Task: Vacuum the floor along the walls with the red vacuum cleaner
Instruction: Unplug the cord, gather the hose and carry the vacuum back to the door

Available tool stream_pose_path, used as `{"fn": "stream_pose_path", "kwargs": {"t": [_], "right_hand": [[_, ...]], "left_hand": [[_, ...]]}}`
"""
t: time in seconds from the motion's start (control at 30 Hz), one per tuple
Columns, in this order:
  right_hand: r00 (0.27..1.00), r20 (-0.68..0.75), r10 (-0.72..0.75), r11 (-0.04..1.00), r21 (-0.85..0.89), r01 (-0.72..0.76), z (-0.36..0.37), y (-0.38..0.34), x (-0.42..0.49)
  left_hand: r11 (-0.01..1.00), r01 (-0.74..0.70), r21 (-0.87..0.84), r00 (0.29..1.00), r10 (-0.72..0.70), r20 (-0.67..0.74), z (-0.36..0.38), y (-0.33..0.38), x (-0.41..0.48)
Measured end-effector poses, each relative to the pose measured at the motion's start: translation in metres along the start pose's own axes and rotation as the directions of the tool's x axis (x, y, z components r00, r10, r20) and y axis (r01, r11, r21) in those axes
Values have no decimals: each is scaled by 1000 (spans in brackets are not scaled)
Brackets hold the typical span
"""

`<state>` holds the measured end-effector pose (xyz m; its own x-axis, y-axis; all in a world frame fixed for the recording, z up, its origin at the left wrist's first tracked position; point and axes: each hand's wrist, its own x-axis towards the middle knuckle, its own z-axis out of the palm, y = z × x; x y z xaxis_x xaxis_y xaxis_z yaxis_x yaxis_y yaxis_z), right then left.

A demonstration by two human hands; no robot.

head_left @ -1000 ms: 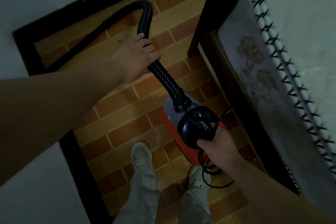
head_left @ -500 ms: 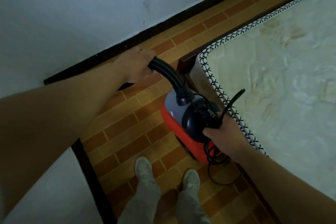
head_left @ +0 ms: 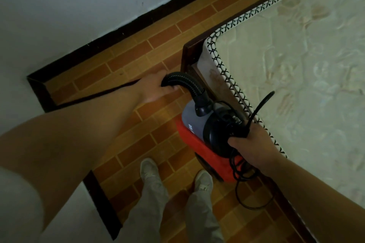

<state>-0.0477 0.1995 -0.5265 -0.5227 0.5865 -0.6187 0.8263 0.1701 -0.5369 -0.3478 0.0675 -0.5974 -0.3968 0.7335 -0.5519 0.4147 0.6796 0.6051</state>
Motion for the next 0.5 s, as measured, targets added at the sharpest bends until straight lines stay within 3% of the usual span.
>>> {"fn": "stream_pose_path", "kwargs": {"t": [0.23, 0.4, 0.5], "right_hand": [[998, 7, 56, 998, -1, -56, 34, 36, 31], [996, 36, 77, 997, -2, -77, 68, 51, 57], [993, 28, 112, 994, 3, -112, 84, 56, 69]], "left_hand": [[996, 86, 14, 994, -87, 64, 72, -44, 20], [949, 172, -266, 985, -171, 27, 123, -64, 24], [818, 226, -529, 972, -225, 67, 141, -61, 18]]}}
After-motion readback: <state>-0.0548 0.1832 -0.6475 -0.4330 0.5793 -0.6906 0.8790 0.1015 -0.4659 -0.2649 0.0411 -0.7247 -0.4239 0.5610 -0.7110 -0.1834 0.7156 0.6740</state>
